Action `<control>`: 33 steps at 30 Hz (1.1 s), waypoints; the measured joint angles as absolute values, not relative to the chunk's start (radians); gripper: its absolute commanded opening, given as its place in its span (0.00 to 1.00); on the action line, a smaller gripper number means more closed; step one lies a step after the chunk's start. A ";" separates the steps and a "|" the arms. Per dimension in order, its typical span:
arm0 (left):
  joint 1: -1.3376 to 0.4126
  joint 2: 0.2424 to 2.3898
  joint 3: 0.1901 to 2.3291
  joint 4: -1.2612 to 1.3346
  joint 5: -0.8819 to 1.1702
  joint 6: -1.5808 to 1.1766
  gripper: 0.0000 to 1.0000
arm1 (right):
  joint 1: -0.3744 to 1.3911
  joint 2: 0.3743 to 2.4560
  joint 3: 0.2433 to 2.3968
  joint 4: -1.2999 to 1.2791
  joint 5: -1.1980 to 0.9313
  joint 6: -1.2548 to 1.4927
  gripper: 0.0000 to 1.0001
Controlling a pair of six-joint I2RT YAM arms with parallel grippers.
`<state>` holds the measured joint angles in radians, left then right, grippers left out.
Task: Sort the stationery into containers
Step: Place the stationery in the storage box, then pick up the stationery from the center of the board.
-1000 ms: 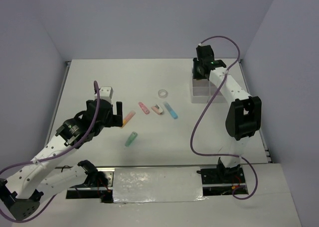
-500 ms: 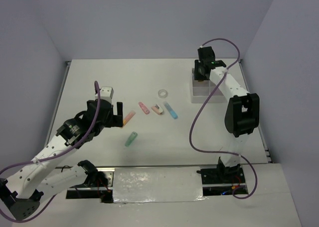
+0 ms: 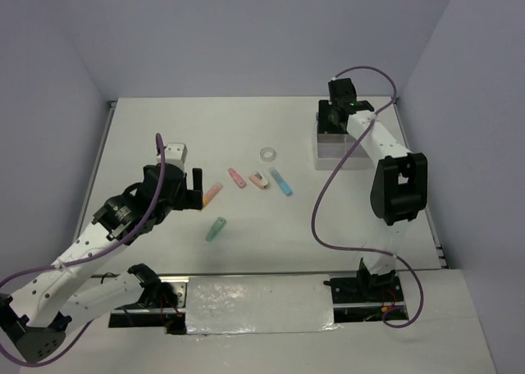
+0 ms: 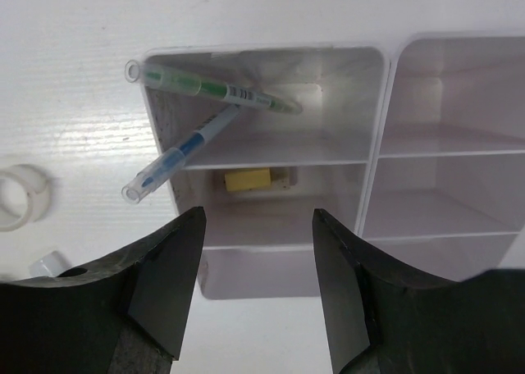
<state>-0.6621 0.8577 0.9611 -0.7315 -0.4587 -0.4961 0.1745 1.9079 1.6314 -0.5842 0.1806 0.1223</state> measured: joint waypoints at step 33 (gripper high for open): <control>-0.596 1.565 1.420 -0.558 -0.343 -0.689 0.88 | 0.472 1.201 1.109 -0.475 0.135 0.378 0.57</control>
<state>-0.5964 1.5654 1.4204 -0.5575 -0.3431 -0.6891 0.4721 1.2015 1.1091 -0.4747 0.1352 0.3782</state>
